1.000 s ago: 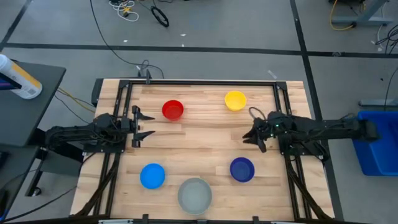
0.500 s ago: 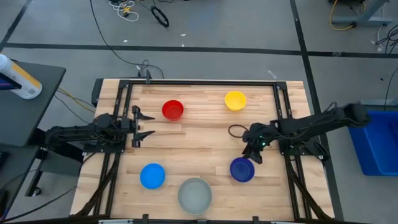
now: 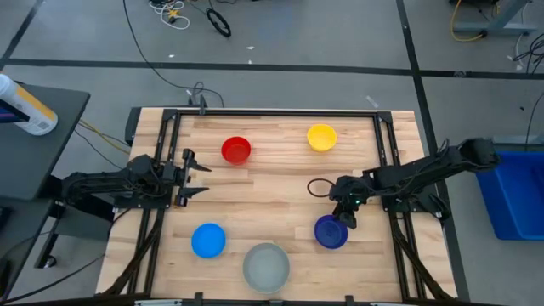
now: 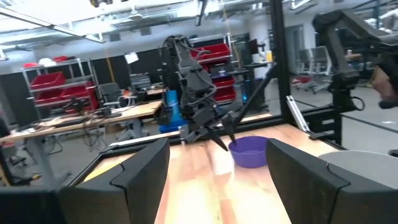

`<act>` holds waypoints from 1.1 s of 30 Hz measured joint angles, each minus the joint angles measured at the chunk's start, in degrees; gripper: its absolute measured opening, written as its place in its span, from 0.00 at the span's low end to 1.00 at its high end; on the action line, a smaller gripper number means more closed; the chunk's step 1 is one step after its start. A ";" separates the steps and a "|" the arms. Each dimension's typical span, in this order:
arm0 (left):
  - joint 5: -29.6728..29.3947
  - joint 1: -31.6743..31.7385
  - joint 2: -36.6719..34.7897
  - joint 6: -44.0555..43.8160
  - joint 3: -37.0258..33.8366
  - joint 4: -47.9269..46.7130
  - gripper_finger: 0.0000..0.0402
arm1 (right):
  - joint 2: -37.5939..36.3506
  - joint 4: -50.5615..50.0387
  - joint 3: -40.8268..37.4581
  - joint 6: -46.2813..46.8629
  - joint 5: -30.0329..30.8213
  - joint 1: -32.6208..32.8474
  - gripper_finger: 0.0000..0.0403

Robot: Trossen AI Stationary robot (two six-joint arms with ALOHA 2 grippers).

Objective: Nest bowls inside each other
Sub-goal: Stack the dark blue bowl on top of the gray bowl

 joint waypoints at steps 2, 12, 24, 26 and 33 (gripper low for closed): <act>0.01 0.00 0.02 0.25 0.00 -0.03 0.68 | 0.00 -0.14 0.00 0.04 1.22 0.31 0.31; -0.18 0.00 0.01 -0.49 0.00 -0.01 0.68 | 1.29 0.30 0.00 0.65 4.95 1.83 0.02; -0.20 0.00 0.02 2.59 0.00 -5.51 0.68 | 2.68 20.32 2.48 -4.30 13.25 4.38 0.01; -0.21 0.00 0.02 2.61 0.00 -5.73 0.68 | 3.49 19.92 5.61 -5.73 13.44 4.53 0.00; -0.20 0.00 0.02 3.09 0.00 -5.41 0.68 | 15.75 14.84 22.65 -11.41 12.82 6.15 0.00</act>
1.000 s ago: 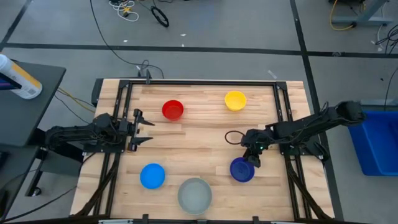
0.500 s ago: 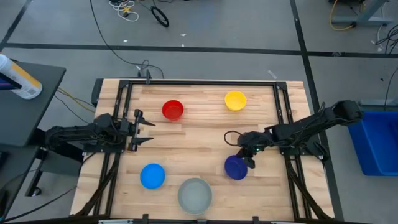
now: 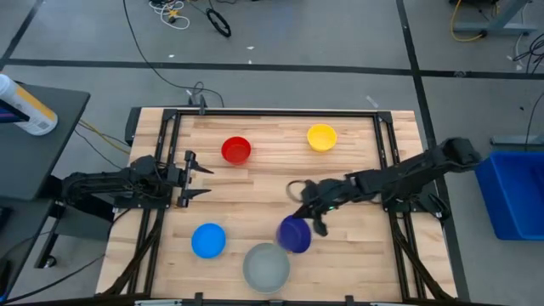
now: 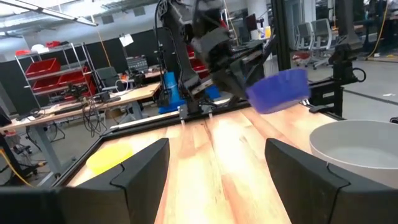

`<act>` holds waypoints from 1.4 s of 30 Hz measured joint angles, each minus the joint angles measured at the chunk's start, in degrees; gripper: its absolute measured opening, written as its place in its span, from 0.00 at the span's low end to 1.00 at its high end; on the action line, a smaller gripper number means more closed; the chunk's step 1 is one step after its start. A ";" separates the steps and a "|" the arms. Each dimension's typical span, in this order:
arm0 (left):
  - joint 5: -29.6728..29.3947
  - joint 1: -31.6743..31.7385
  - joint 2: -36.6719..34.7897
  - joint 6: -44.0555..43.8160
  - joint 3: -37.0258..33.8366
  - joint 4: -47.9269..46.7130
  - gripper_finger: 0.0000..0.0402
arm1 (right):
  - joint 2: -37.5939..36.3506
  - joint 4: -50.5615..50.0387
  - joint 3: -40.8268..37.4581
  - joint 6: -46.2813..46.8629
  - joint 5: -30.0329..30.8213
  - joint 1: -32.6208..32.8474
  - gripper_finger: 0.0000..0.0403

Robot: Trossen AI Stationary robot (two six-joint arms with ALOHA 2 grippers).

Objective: Nest bowls inside each other
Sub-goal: Stack the dark blue bowl on top of the gray bowl, then stack the yellow bowl on top of the dark blue bowl

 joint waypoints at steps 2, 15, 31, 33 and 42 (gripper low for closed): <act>0.00 0.00 -0.02 0.00 0.00 0.02 0.68 | 5.24 -2.00 5.14 -1.22 -1.54 0.41 0.00; 0.00 0.00 0.00 -0.04 0.01 -0.52 0.68 | 26.99 -10.23 28.07 -0.72 -8.44 3.33 0.00; 0.00 0.00 -0.01 -0.04 0.02 -0.50 0.68 | 38.49 -15.19 37.43 5.45 -8.48 5.25 0.00; 0.00 0.00 0.00 -0.04 0.02 -0.48 0.68 | 38.49 -14.66 37.48 5.39 -8.46 5.25 0.02; 0.00 0.01 0.00 -0.04 0.02 -0.48 0.68 | 38.49 -13.75 37.48 2.26 -5.67 5.10 0.29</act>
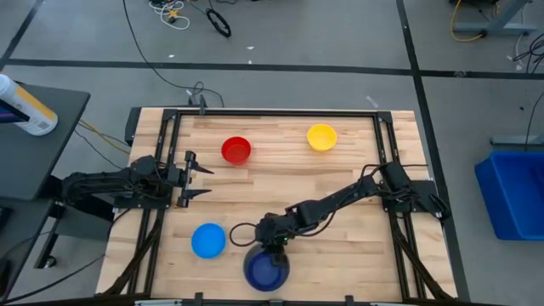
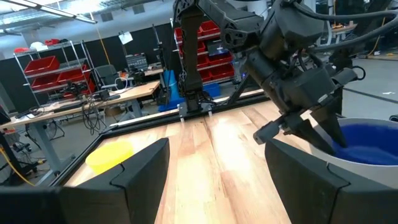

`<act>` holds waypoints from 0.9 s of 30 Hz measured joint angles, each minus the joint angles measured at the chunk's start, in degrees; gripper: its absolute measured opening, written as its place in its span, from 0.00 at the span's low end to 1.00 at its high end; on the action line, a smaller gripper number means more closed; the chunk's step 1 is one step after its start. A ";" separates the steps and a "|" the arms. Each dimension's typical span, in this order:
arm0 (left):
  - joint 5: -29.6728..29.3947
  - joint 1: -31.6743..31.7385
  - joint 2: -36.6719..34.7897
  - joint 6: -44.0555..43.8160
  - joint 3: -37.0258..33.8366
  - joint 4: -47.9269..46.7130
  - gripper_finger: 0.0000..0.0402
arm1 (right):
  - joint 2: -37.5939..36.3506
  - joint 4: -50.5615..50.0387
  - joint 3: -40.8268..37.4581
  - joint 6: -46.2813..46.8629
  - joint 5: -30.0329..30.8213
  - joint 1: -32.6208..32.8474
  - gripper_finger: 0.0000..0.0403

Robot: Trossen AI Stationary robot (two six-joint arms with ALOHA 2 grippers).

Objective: Nest bowls inside each other
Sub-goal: Stack the yellow bowl on top of the dark blue bowl

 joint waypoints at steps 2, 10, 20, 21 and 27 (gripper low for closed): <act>0.00 0.00 0.00 0.00 0.00 0.00 0.68 | 0.00 0.88 0.00 -1.46 1.87 0.02 0.35; 0.00 0.00 -0.02 -2.21 0.00 -0.73 0.68 | -5.16 3.49 0.00 -8.19 9.77 -1.29 0.47; 1.04 -0.01 0.00 -3.04 0.02 -1.56 0.68 | -15.76 -16.01 -1.31 -16.25 18.58 -10.70 0.44; 0.72 -0.01 -0.01 -3.03 0.02 -1.64 0.68 | -16.46 -16.81 -2.24 -16.63 18.73 -11.99 0.44; -4.16 -0.01 0.00 -2.89 0.09 -2.82 0.68 | -23.02 -19.10 -11.75 -17.96 18.53 -20.63 0.44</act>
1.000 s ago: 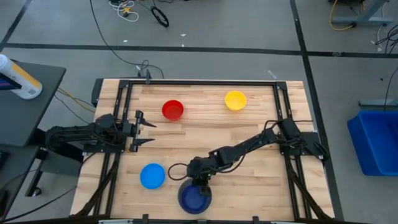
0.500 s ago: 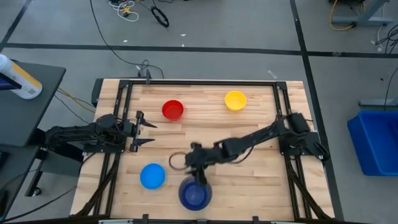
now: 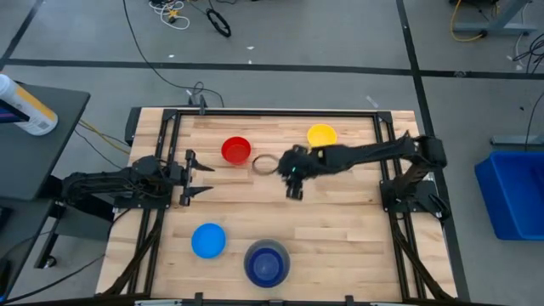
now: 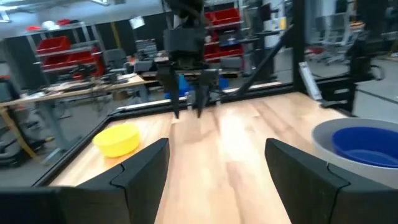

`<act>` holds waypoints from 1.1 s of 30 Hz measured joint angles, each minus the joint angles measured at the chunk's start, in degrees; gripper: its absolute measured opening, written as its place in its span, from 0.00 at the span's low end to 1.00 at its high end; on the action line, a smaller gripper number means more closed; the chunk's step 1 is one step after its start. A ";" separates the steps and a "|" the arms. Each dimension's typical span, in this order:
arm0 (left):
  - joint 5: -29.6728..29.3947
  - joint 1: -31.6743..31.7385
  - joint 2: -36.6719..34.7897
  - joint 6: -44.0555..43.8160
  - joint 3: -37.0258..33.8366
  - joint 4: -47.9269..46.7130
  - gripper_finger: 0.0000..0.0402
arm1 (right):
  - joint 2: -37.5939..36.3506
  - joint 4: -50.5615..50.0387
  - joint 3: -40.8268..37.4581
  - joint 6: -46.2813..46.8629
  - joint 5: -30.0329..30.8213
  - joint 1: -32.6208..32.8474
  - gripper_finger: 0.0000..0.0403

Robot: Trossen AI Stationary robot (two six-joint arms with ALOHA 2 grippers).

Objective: Nest bowls inside each other
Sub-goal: Stack the yellow bowl on top of the dark blue bowl

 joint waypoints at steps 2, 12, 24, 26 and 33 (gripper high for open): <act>-1.88 0.00 0.00 0.11 0.00 -0.43 0.68 | -2.76 0.48 -4.16 -0.14 -0.21 -3.30 0.44; -4.95 0.02 0.00 1.41 0.00 -1.19 0.68 | -13.07 3.43 -21.74 -2.40 -6.12 -20.63 0.45; -4.93 0.02 0.00 1.41 0.00 -1.28 0.68 | -12.87 9.96 -25.61 -8.57 -12.60 -33.53 0.46; -4.93 0.02 0.00 1.41 -0.01 -1.29 0.68 | -12.87 9.99 -25.61 -8.90 -12.92 -34.18 0.45; -4.93 0.02 0.00 1.47 -0.02 -1.31 0.68 | -11.14 11.30 -25.61 -9.05 -15.50 -33.95 0.44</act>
